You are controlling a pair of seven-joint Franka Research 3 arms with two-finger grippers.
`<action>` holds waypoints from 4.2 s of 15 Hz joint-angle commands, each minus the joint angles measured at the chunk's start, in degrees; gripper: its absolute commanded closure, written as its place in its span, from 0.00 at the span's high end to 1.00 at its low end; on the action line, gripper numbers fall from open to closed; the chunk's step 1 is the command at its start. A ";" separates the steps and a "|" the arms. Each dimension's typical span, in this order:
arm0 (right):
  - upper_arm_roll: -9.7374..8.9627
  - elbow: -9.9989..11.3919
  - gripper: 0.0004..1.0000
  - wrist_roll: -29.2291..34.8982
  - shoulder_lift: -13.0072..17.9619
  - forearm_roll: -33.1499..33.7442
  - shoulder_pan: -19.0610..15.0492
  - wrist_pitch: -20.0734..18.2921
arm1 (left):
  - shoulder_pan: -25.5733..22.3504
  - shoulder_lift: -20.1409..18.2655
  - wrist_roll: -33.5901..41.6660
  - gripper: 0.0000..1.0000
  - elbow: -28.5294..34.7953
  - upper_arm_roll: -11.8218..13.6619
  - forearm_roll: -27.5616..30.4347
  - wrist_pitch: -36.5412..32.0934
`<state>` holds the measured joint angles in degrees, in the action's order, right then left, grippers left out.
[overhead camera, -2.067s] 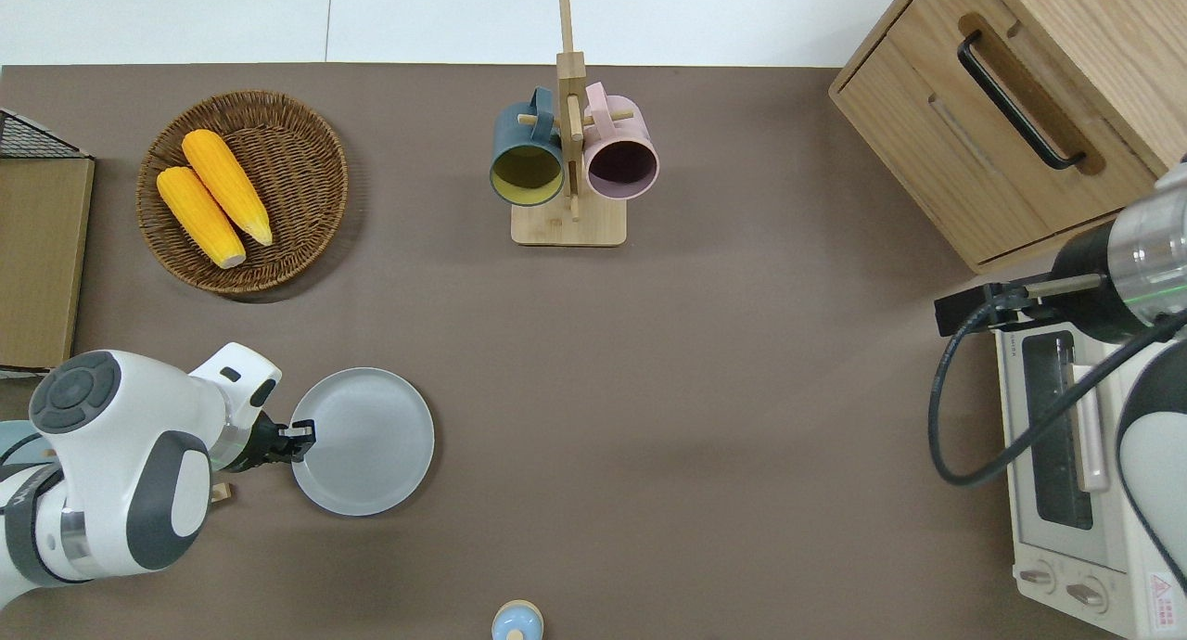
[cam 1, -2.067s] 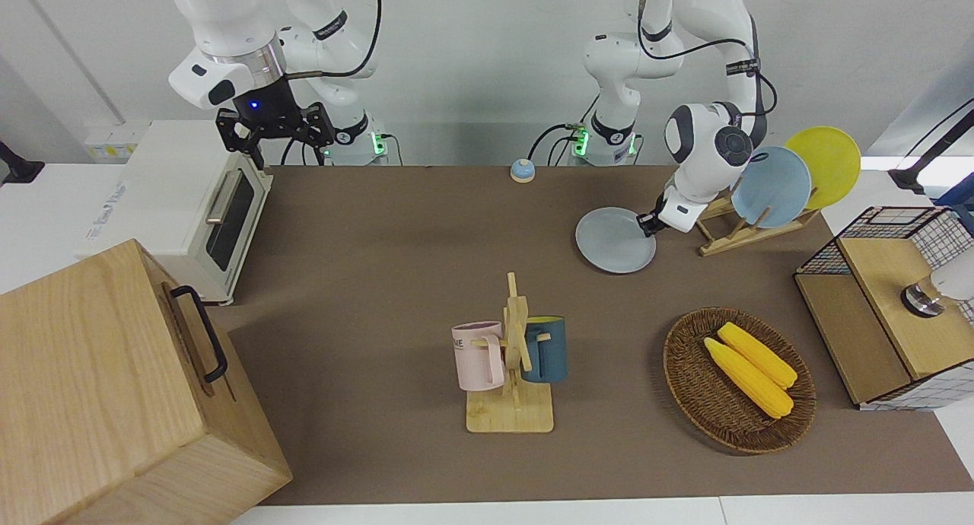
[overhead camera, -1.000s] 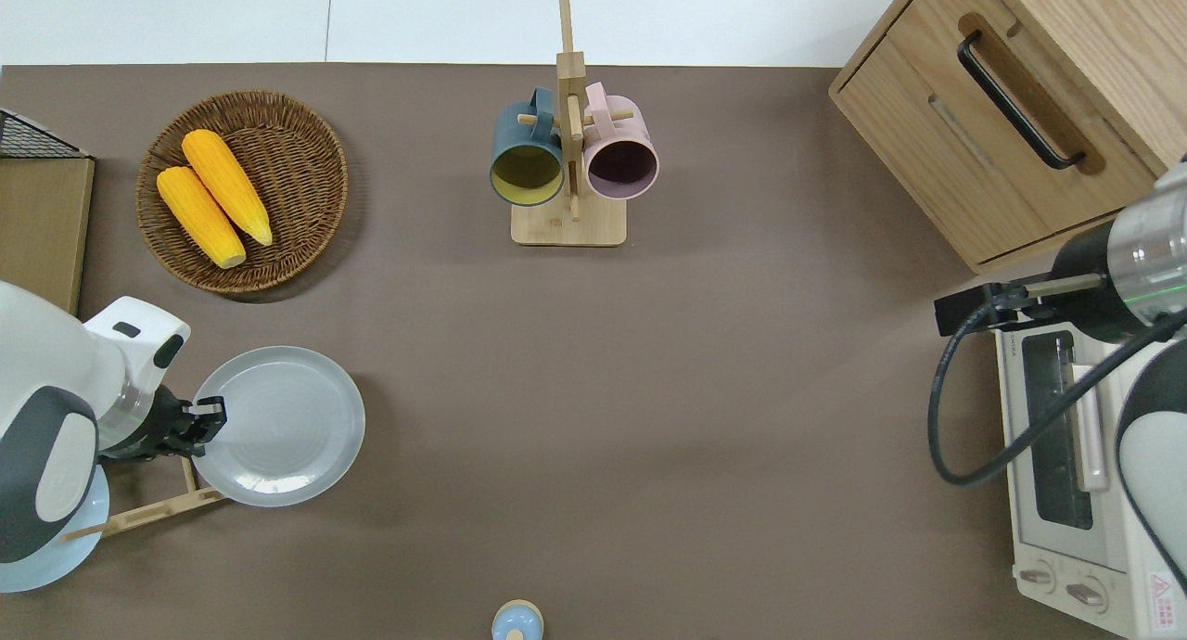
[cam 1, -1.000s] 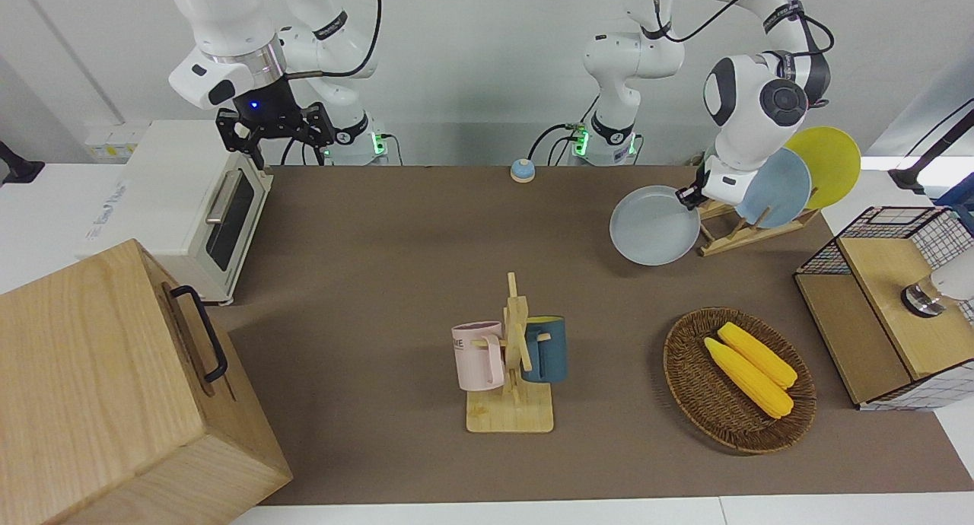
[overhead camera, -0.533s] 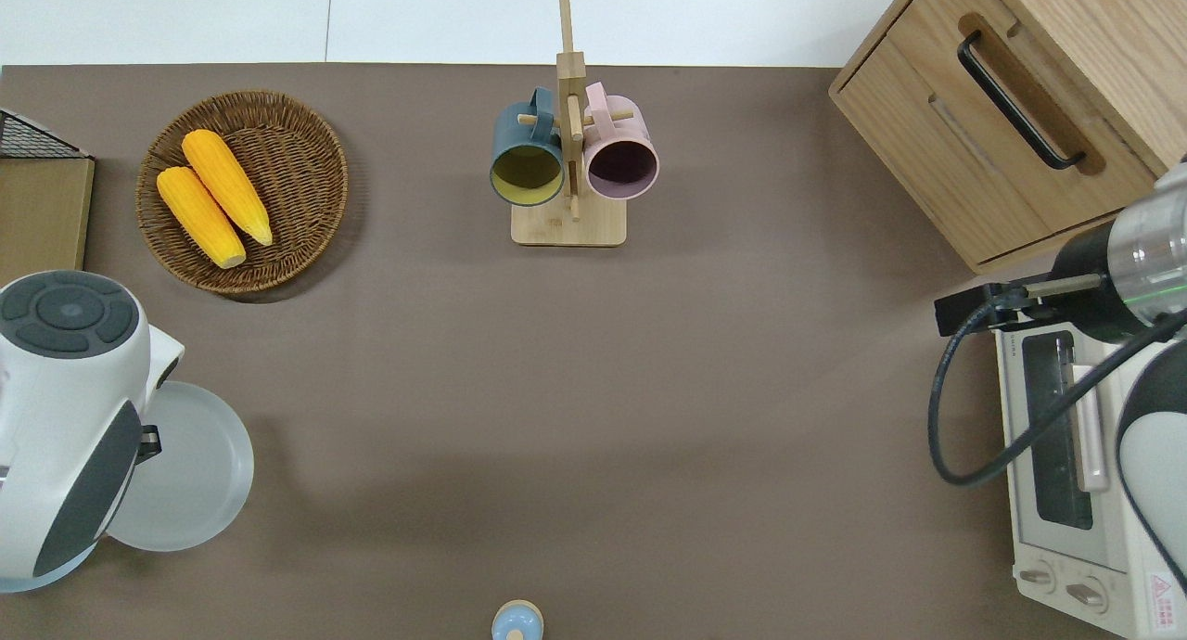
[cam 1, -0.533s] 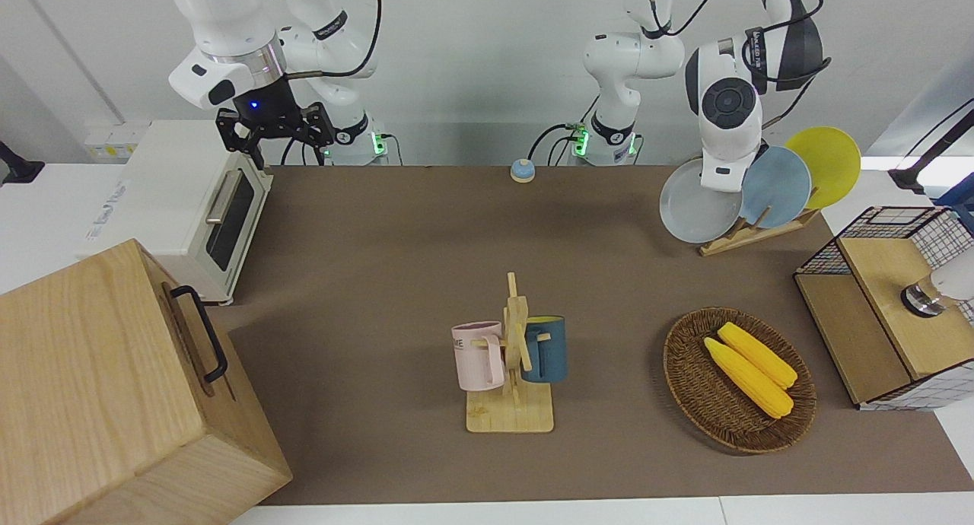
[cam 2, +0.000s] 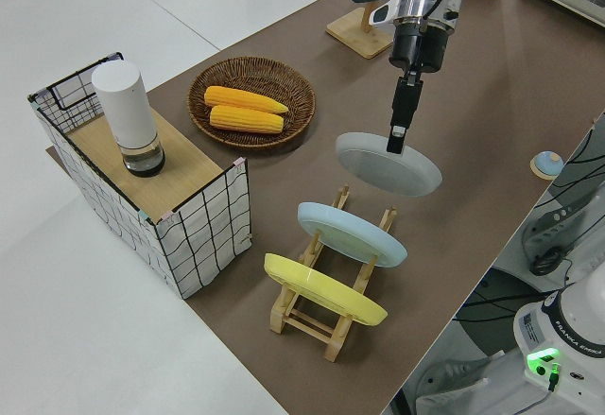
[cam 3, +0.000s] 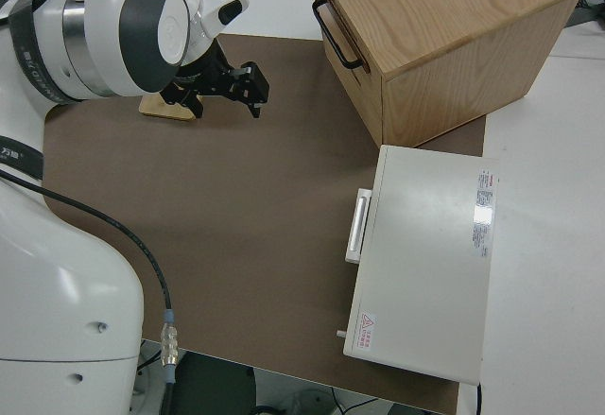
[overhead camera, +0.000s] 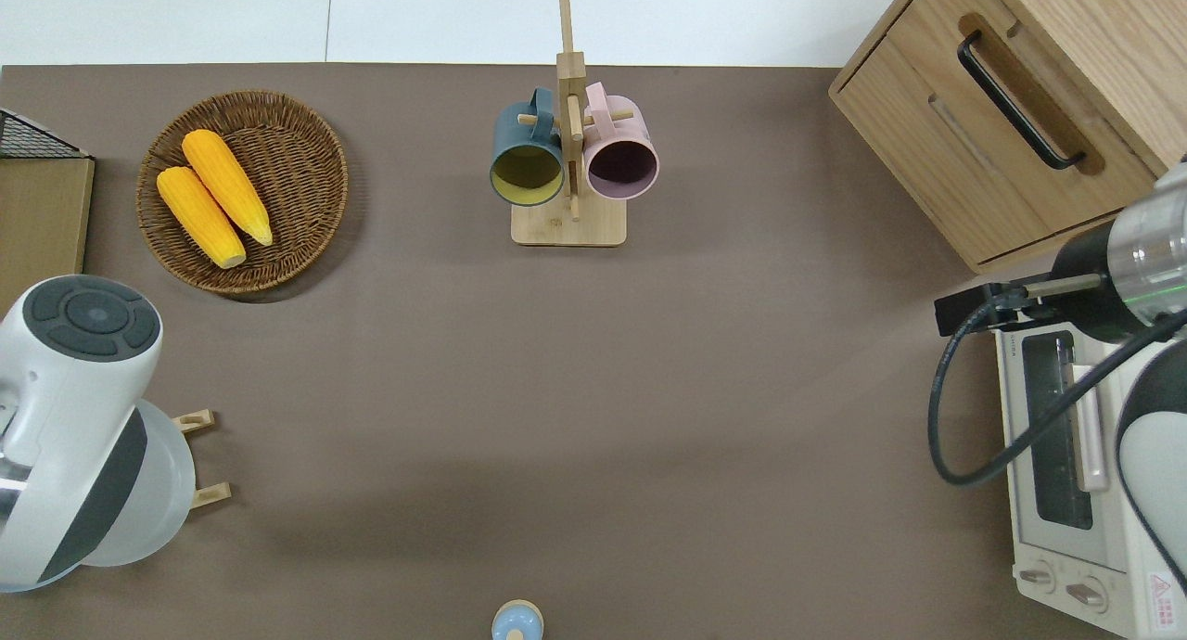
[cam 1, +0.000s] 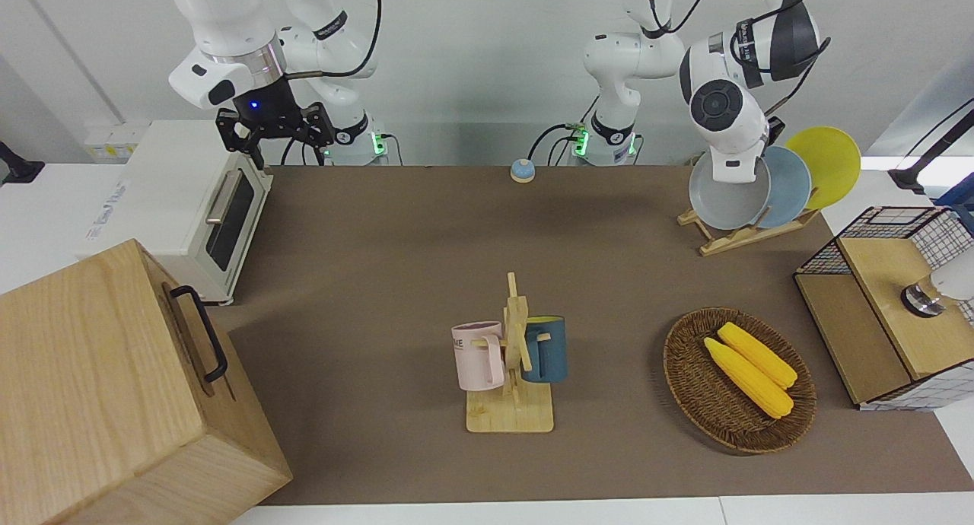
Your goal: Pick gray plate from table and place it on lower plate rack with left arm
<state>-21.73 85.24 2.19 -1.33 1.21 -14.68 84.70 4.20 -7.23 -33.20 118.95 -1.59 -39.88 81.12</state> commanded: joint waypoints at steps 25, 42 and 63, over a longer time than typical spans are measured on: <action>-1.38 -0.60 0.98 0.80 0.10 0.19 -1.49 -0.94 | 0.55 10.04 -18.83 1.00 -0.12 -2.36 -0.20 -0.79; -1.38 -0.60 0.98 0.80 0.10 0.11 -1.49 -0.94 | -0.24 0.11 5.65 1.00 -13.84 -3.77 24.93 1.67; -1.38 -0.60 0.98 0.80 0.10 0.11 -1.49 -0.94 | -7.10 -4.02 28.64 1.00 -11.11 -2.98 40.59 24.00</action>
<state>-21.73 85.24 2.19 -1.33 1.21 -14.68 84.69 -2.75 -9.72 -3.65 106.28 -4.72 -0.27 103.75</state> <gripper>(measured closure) 0.013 0.000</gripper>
